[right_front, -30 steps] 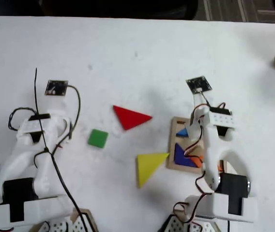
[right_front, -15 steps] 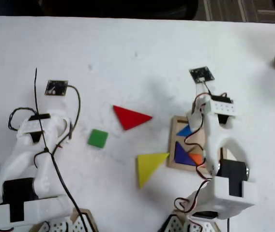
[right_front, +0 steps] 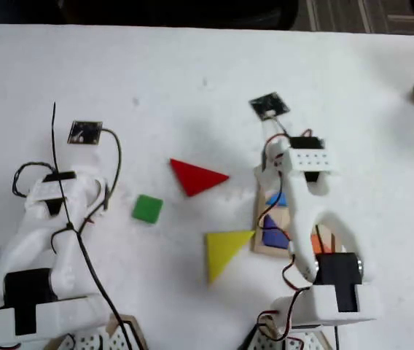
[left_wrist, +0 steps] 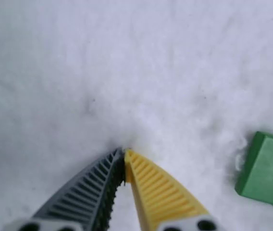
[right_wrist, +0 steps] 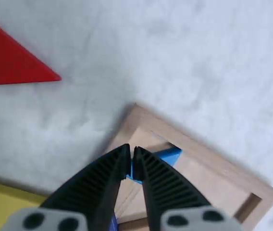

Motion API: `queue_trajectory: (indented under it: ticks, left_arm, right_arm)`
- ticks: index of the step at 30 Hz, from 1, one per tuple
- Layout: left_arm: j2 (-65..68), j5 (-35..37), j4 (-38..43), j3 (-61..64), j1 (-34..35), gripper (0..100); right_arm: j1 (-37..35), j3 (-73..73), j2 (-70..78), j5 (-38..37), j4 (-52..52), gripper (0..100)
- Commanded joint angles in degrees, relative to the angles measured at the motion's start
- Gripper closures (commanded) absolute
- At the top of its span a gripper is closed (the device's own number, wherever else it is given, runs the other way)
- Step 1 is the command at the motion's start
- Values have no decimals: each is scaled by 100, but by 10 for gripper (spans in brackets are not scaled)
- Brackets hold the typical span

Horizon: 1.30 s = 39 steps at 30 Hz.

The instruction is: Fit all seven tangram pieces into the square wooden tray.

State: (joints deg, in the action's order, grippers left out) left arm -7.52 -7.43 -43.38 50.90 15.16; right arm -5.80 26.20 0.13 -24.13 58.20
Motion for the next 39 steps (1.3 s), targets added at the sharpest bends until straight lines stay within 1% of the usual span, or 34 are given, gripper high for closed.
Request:
queue_trajectory:
  ticks: [1,4,7,18,23,28,30,33,37,39]
  left_arm:
    - [4,-70,123,-273,40,976]
    - [4,-62,123,-273,40,976]
    - [4,-62,123,-273,40,976]
    - [13,-53,132,-281,40,973]
    - [13,-53,132,-281,40,973]
    - [13,-53,132,-290,40,973]
    - [13,-53,132,-290,40,973]
    - [13,-53,132,-281,48,973]
    - [13,-53,132,-281,48,973]
    - [13,-53,132,-281,48,973]
  right_arm:
    - [-75,-229,92,70,-40,981]
    - [40,-237,602,70,-251,981]
    - [119,-255,813,26,-207,981]
    - [84,-229,356,18,629,981]
    - [101,-97,224,18,681,981]
    - [154,-35,-567,18,927,981]
    - [330,-18,-980,18,1051,981]
    - [831,-9,-1305,0,1077,981]
    - [1464,79,-963,-554,989,981]
    - [1613,185,-629,-624,796,981]
